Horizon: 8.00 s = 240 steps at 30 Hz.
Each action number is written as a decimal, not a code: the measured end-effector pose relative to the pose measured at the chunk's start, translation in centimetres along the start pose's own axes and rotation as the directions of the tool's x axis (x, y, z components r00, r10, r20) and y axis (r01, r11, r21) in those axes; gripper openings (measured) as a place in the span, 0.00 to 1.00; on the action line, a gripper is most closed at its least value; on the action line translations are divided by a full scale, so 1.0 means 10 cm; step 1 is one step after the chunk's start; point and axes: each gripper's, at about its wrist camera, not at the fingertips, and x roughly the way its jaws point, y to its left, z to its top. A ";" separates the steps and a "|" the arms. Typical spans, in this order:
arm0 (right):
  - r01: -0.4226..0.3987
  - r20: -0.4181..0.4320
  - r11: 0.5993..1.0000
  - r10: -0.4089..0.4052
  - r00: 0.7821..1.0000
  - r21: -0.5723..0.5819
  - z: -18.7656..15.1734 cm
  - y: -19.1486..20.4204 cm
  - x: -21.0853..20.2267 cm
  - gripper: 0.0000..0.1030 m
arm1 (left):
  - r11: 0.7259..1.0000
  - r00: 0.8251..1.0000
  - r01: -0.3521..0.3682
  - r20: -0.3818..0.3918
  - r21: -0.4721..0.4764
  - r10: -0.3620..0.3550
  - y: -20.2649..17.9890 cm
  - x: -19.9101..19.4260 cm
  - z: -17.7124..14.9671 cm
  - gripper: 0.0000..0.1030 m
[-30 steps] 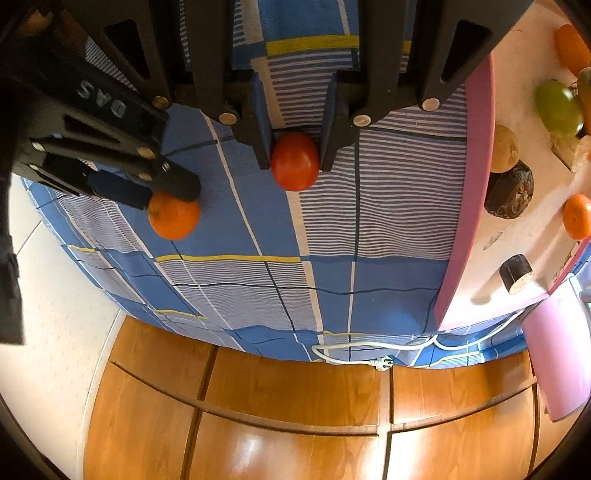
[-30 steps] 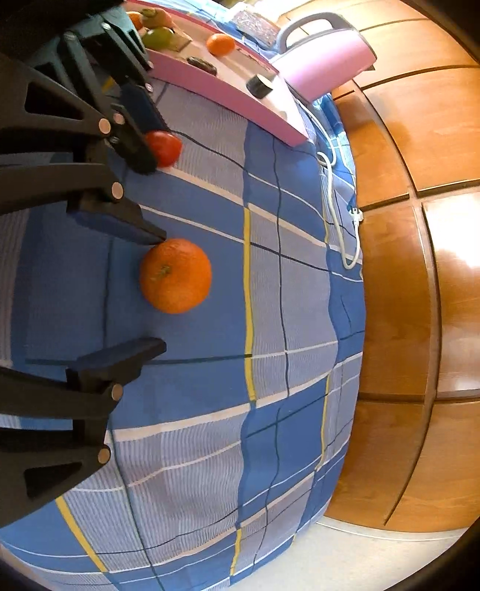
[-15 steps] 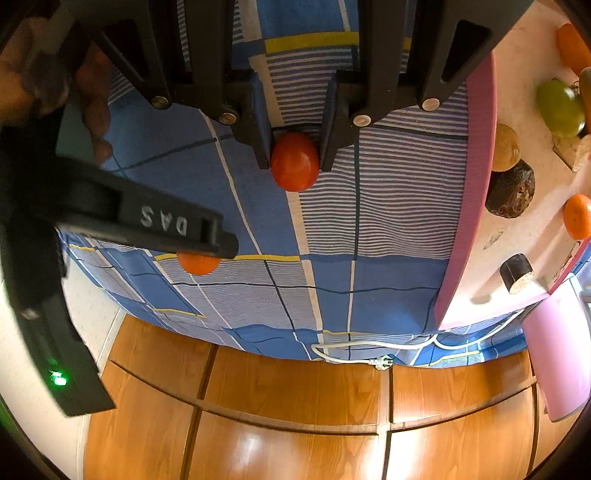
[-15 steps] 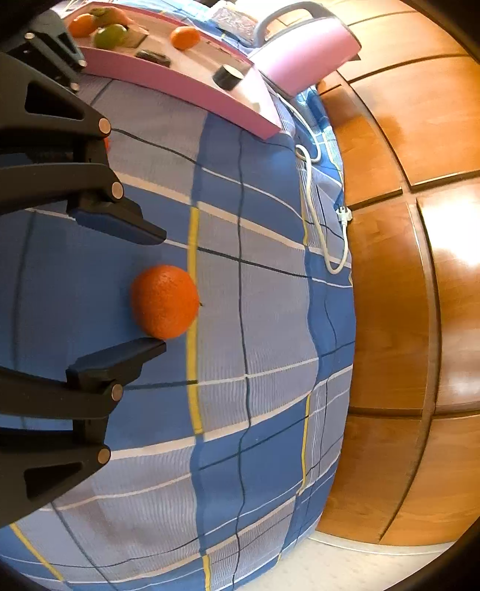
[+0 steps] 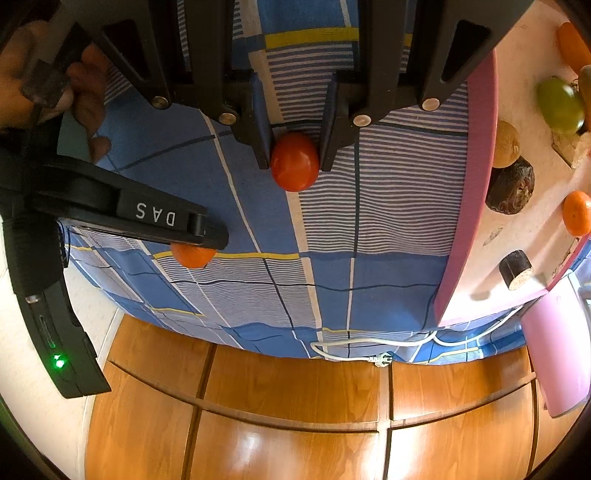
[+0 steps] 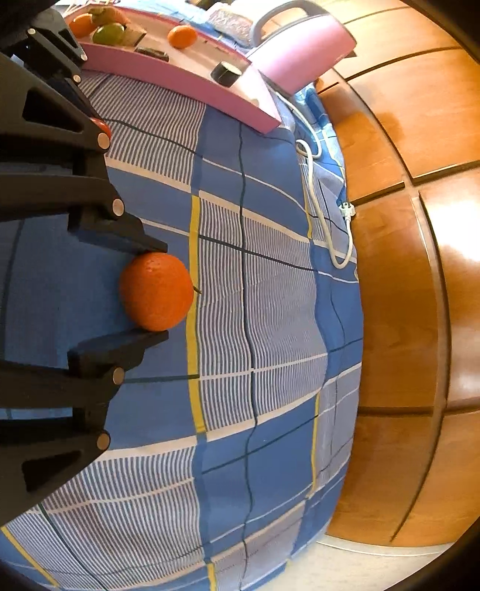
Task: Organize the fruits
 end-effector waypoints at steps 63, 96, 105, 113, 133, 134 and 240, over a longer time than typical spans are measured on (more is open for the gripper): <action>-0.037 0.023 0.996 0.039 0.999 -0.075 -0.46 0.40 -0.68 0.38 | 0.996 0.995 -0.055 0.079 -0.064 0.060 0.23 -0.71 0.10 0.24; -0.240 -0.030 0.924 0.243 0.970 -0.296 -0.16 1.52 -0.61 0.37 | 0.886 0.965 -0.164 0.117 -0.434 0.236 1.94 -1.23 0.16 0.24; -0.283 -0.046 0.909 0.283 0.958 -0.306 -0.02 1.75 -0.50 0.37 | 0.911 0.978 -0.130 0.103 -0.392 0.184 1.96 -1.07 0.20 0.24; -0.294 -0.048 0.905 0.293 0.955 -0.308 0.08 1.87 -0.41 0.38 | 0.904 0.980 -0.126 0.089 -0.408 0.177 2.03 -0.97 0.21 0.33; -0.326 -0.119 0.893 0.304 0.945 -0.310 0.12 2.15 -0.08 0.38 | 0.841 0.942 -0.275 0.042 -0.466 0.332 2.21 -1.10 0.00 0.38; -0.325 -0.122 0.893 0.302 0.946 -0.310 0.12 2.17 -0.06 0.38 | 0.840 0.942 -0.275 0.042 -0.468 0.332 2.21 -1.10 0.00 0.38; -0.166 0.035 0.948 0.182 0.983 -0.270 -0.51 1.81 -0.81 0.47 | 0.876 0.895 -0.358 0.149 -0.323 0.421 1.38 -1.71 -0.42 0.78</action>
